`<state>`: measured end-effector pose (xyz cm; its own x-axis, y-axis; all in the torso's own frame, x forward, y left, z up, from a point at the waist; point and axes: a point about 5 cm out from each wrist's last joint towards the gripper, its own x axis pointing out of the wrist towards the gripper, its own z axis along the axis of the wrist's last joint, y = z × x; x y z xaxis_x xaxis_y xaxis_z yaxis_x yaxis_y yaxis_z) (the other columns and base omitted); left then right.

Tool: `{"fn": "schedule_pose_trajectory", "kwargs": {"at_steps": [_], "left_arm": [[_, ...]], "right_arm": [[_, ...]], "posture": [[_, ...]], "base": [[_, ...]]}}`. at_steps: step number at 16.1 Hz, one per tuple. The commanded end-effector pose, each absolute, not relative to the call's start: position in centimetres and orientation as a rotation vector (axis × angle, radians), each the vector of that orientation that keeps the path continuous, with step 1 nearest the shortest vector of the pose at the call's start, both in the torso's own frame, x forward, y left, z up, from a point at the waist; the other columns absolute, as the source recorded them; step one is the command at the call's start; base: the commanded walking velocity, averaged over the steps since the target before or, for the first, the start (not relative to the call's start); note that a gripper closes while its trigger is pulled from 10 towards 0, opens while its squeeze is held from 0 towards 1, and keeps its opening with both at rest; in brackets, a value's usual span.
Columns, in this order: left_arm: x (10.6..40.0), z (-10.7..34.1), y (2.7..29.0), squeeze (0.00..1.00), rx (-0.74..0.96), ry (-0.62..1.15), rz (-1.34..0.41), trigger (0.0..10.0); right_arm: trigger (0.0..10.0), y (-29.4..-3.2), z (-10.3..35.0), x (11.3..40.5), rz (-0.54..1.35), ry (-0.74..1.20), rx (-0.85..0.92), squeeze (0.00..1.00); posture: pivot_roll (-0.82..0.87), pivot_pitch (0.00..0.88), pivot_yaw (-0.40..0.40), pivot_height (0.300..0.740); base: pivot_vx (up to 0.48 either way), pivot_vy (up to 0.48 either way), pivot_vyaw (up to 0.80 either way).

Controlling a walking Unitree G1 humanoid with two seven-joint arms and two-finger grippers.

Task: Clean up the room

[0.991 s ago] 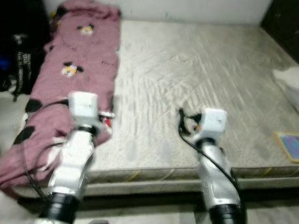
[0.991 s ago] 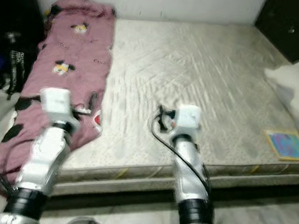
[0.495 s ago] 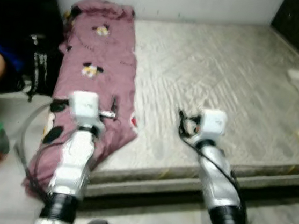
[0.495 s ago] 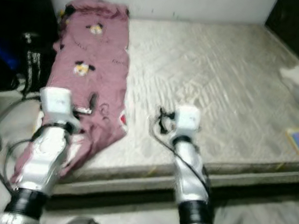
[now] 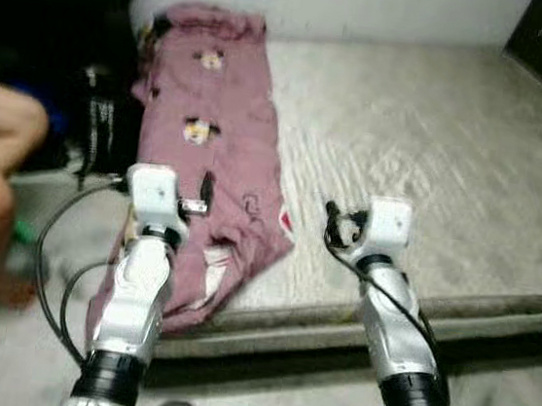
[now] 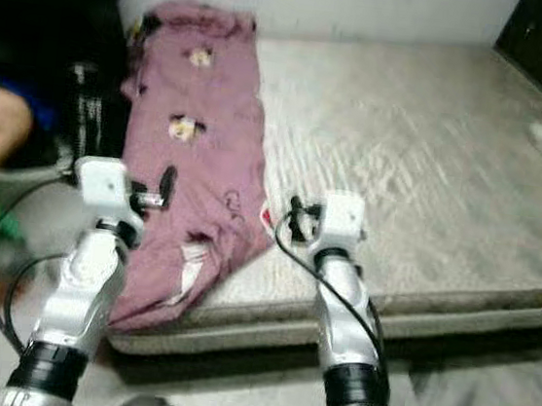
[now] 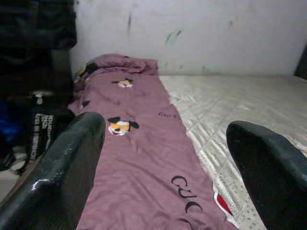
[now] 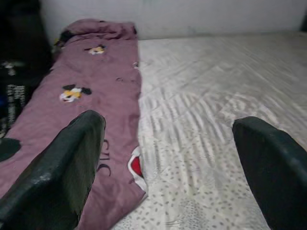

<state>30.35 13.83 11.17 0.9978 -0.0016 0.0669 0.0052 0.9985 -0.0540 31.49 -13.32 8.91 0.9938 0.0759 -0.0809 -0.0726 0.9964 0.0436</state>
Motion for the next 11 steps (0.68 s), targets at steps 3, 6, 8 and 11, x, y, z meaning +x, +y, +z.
{"fn": "schedule_pose_trajectory", "kwargs": {"at_steps": [3,6,8,11], "left_arm": [[30.5,11.7,15.3,0.0,0.014,-0.11,0.061,10.0],[30.5,11.9,15.2,0.0,-0.015,-0.121,0.004,10.0],[30.2,12.7,15.1,0.0,0.162,-0.222,-0.073,10.0],[30.7,13.1,16.1,0.0,0.104,-0.222,-0.016,10.0]], "right_arm": [[10.0,-12.3,9.5,31.8,0.102,0.063,0.051,0.0],[10.0,-12.3,9.5,31.9,0.102,0.065,0.051,0.0],[10.0,-12.3,9.5,31.9,0.102,0.065,0.052,0.0],[10.0,-12.2,9.6,31.9,0.102,0.066,0.053,0.0]], "posture": [[0.02,0.0,-0.014,0.74],[0.02,0.0,-0.014,0.74],[0.02,0.0,-0.012,0.74],[0.02,0.0,-0.012,0.74]], "base": [[0.0,0.159,0.0],[0.0,0.0,0.0],[0.0,0.0,0.0],[0.0,0.0,0.0]]}}
